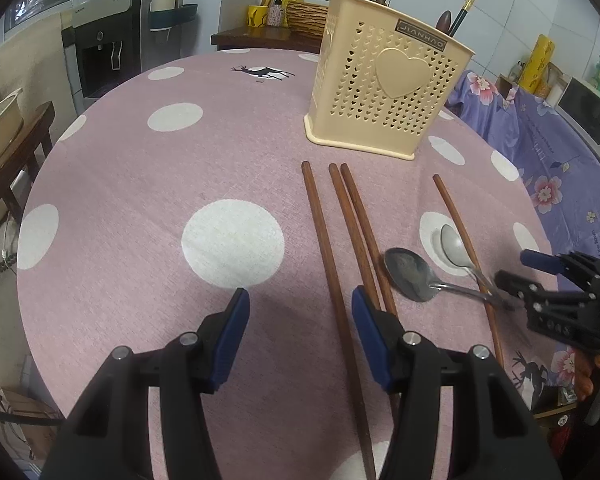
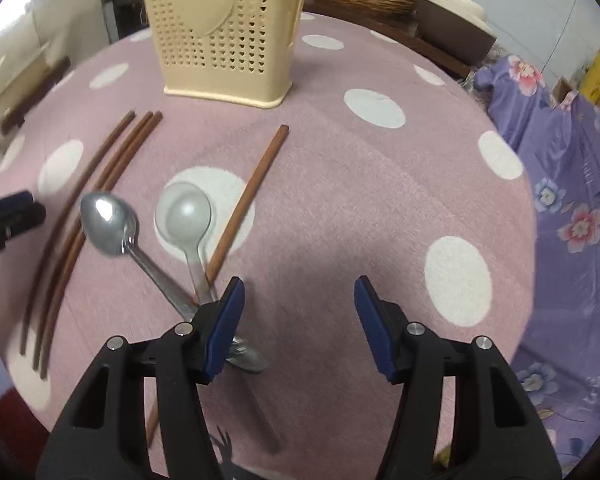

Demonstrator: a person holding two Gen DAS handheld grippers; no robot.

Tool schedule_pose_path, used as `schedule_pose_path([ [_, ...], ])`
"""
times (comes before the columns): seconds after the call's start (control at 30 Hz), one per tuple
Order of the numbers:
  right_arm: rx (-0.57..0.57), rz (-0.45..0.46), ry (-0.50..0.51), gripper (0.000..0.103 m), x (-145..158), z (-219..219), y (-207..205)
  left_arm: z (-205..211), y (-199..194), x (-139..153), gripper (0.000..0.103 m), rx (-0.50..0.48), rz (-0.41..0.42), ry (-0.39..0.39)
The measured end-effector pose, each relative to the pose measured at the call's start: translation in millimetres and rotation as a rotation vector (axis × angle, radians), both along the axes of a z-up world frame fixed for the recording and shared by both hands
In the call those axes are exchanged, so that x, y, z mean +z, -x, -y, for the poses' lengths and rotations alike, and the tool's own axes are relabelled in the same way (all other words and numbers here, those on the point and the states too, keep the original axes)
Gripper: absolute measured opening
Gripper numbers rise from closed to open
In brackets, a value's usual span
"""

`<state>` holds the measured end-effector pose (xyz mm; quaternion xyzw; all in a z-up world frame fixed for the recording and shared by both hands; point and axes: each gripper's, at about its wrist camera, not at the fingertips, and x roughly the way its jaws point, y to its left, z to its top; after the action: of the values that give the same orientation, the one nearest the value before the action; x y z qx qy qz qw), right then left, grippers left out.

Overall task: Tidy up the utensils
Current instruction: 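Move the right tool over the clear plastic spoon, nudging the spoons, then close the right tool on the clear plastic spoon while the left tool grasps a brown chopstick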

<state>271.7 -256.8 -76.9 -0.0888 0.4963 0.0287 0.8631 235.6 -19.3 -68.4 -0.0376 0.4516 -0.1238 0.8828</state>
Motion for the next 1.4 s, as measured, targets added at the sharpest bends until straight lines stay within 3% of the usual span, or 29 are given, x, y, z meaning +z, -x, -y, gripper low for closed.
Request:
schedule_pose_path([
  [0.07,0.069,-0.027,0.003,0.066,1.6,-8.8,14.9,-1.0,-0.7,-1.5,0.054,0.006,-0.005,0.005],
  [0.23,0.208,-0.079,-0.058,0.067,10.0,-35.2,55.7,-1.1,-2.6,-3.6,0.054,0.005,-0.011,0.000],
  [0.3,0.227,-0.035,-0.060,0.067,20.7,-40.8,64.0,-1.1,-2.3,-2.6,0.054,0.008,-0.009,0.002],
  [0.43,0.150,0.088,-0.079,0.066,35.2,-39.8,55.6,0.3,-0.5,-0.7,0.054,0.005,-0.003,0.002],
  [0.47,0.150,0.086,-0.118,0.064,33.7,-40.2,50.1,1.1,0.3,-0.3,0.054,0.004,-0.002,0.000],
  [0.57,0.143,0.082,-0.126,0.045,22.7,-49.2,38.2,0.3,1.9,1.4,0.054,0.003,0.002,-0.002],
  [0.63,0.152,0.076,-0.146,0.028,15.7,-54.5,32.7,-1.7,1.6,1.6,0.054,0.007,0.001,-0.001],
  [0.73,0.148,0.042,-0.167,0.021,3.0,-59.6,24.0,-4.7,1.3,1.1,0.054,0.014,-0.001,0.002],
  [1.0,0.103,0.022,-0.178,0.020,-10.6,-58.2,13.4,-5.7,0.6,-0.9,0.054,0.009,-0.008,0.010],
  [1.17,0.087,0.040,-0.164,0.028,-11.6,-59.4,3.0,-5.4,0.4,-0.5,0.055,0.009,-0.006,0.010],
  [1.3,0.087,0.052,-0.154,0.043,-12.0,-64.4,-4.6,-5.7,0.6,0.1,0.055,0.014,-0.005,0.001],
  [1.4,0.074,0.065,-0.153,0.044,-12.2,-65.1,-9.9,-5.6,-0.7,0.6,0.055,0.017,-0.005,-0.005],
])
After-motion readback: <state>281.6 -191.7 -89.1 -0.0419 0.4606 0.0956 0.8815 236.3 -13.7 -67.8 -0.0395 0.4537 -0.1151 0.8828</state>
